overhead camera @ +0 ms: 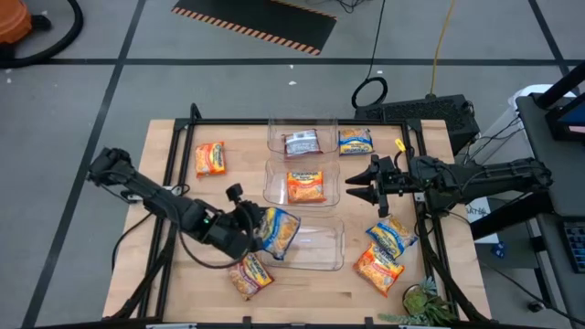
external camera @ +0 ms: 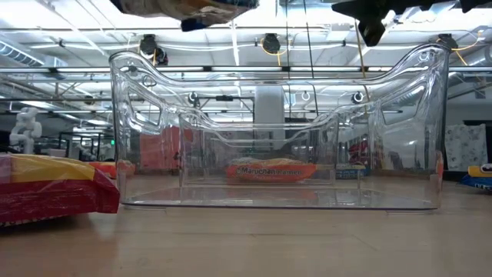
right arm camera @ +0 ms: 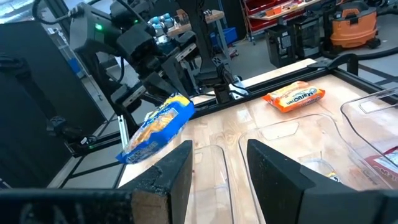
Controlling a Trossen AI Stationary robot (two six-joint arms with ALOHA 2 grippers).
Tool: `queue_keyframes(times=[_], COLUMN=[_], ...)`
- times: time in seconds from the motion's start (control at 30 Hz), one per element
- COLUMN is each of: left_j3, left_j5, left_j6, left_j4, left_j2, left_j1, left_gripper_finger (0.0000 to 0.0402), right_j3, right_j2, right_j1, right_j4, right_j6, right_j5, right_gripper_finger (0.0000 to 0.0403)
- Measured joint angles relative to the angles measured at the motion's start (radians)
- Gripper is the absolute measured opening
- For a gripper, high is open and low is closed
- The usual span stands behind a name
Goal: Sort Maruchan noodles
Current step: Put the bottom left blue noodle pack into the bottom transparent bin, then put the top blue noodle pack into the bottom transparent bin
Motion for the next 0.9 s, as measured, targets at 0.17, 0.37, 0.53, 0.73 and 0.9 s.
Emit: queue_keyframes(times=[0.17,0.37,0.53,0.73,0.9], left_j3=[0.0,0.0,0.0,-0.001,-0.001], left_j5=[0.062,0.142,0.173,0.184,0.185], left_j6=[0.01,0.013,0.008,-0.023,-0.025], left_j4=[0.016,0.054,0.078,0.113,0.122], left_j2=[0.058,0.111,0.137,0.143,0.142], left_j1=[0.038,0.077,0.098,0.11,0.104], left_gripper_finger=[0.0001,0.0001,0.002,0.0087,0.012], right_j3=[0.0,0.0,0.0,0.0,0.0], right_j2=[0.0,0.0,0.0,0.0,0.0], right_j1=[0.0,0.0,0.0,0.0,0.0], right_j4=[-0.02,-0.024,-0.024,-0.024,-0.02], right_j6=[0.0,0.0,0.001,0.009,0.011], right_j5=[0.0,0.0,0.0,0.0,0.0], right_gripper_finger=[0.0148,0.0148,0.0148,0.0148,0.0148])
